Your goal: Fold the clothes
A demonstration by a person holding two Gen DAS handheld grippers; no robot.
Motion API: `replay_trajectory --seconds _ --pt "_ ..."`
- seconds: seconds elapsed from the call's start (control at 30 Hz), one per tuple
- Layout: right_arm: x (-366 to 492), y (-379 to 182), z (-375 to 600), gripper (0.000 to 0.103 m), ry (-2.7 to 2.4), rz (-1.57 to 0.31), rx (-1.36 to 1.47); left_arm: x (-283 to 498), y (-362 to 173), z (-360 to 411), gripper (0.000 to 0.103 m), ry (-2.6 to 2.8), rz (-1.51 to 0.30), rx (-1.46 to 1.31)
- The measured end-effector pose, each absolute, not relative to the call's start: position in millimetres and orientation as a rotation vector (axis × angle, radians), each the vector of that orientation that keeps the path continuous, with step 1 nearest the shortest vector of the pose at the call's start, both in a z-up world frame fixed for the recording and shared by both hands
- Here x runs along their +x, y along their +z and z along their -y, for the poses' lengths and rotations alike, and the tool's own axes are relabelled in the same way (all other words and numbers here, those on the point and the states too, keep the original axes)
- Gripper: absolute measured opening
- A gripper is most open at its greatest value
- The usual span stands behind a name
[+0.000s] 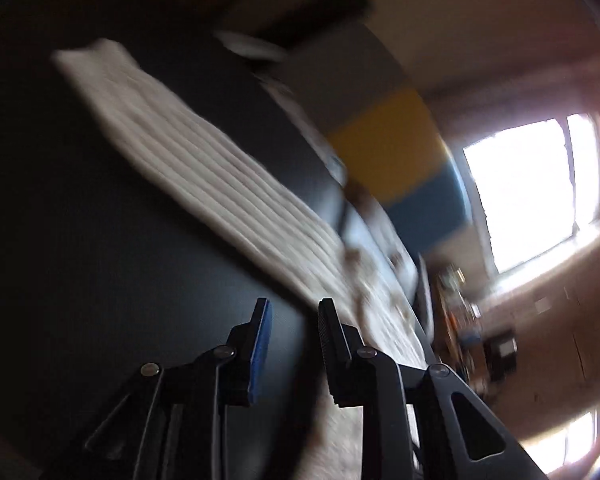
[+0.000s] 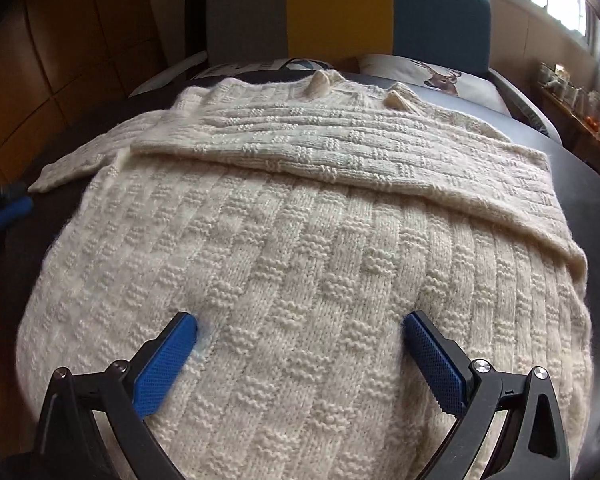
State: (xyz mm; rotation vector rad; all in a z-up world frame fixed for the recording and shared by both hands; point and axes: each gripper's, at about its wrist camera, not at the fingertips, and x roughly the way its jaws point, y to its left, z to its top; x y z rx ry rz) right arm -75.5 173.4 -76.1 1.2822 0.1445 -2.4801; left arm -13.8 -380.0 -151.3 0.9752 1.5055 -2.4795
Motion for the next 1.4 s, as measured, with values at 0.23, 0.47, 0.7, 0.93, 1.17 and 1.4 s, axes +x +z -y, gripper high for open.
replay_trajectory --seconds 0.23,0.47,0.7,0.93,1.17,1.4 --pt "-73.3 -77.7 -175.7 0.103 -2.484 -0.125 1.253 -14.7 -181.1 500.8 0.026 -2.11 -1.632 0.833" --pt "-73.9 -77.9 -174.1 0.103 -2.491 -0.137 1.258 -43.3 -203.0 521.8 0.033 -2.041 -1.715 0.836" --pt "-73.4 -78.1 -173.7 0.103 -2.497 -0.145 1.262 -53.7 -207.1 525.2 0.033 -2.019 -1.711 0.84" --pt "-83.2 -53.0 -169.3 0.103 -2.446 -0.161 1.265 -58.0 -214.5 528.3 0.005 -1.872 -1.796 0.818" --pt "-135.5 -16.1 -156.9 0.103 -2.505 -0.269 1.131 -78.3 -159.4 492.5 0.004 -2.115 -1.789 0.764" --pt "-208.6 -56.6 -169.1 0.103 -2.539 -0.303 1.363 -140.6 -80.0 403.4 0.004 -2.467 -1.78 0.816"
